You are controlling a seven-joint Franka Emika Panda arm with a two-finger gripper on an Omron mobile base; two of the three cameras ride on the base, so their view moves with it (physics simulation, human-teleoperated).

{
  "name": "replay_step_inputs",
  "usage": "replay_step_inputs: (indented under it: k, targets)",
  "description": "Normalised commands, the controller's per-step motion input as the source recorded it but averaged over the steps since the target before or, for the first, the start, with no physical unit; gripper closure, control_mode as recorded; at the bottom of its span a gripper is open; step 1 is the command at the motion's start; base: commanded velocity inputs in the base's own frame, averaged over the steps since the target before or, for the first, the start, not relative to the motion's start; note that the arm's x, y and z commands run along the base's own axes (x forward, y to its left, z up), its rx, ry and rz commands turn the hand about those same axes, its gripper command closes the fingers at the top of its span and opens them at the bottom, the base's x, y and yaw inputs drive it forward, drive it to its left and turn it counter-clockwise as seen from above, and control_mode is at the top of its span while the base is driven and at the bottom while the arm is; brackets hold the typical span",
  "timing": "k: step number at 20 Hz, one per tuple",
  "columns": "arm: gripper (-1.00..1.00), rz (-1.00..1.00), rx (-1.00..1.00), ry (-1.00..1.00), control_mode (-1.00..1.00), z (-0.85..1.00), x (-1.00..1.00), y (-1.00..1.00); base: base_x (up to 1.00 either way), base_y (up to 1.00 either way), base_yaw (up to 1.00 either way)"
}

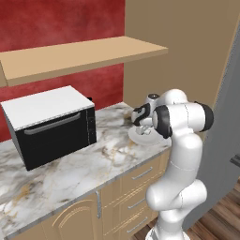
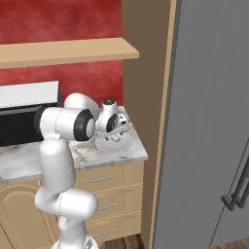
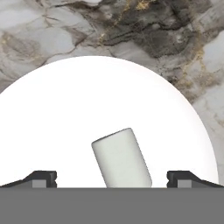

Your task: Pick the marshmallow from the counter and place it in the microwave. Then turn on the microwave.

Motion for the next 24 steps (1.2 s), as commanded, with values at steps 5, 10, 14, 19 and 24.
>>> replay_step_inputs:
  k: [5,10,14,19,24]
  targets:
    - [-1.0,0.01,0.0,0.0,-1.0,-0.09,0.09,0.0,0.0,0.0,0.0]
    - [-1.0,0.01,0.0,0.0,-1.0,-0.07,0.09,0.0,0.0,0.0,0.0]
    - [-1.0,0.01,0.0,0.0,-1.0,-0.06,0.08,0.0,0.0,0.0,0.0]
    - [-1.0,0.01,0.0,0.0,-1.0,-0.07,0.06,0.0,0.0,0.0,0.0]
    - [-1.0,0.0,0.0,0.0,-1.0,-0.07,0.01,0.0,0.0,0.0,0.0]
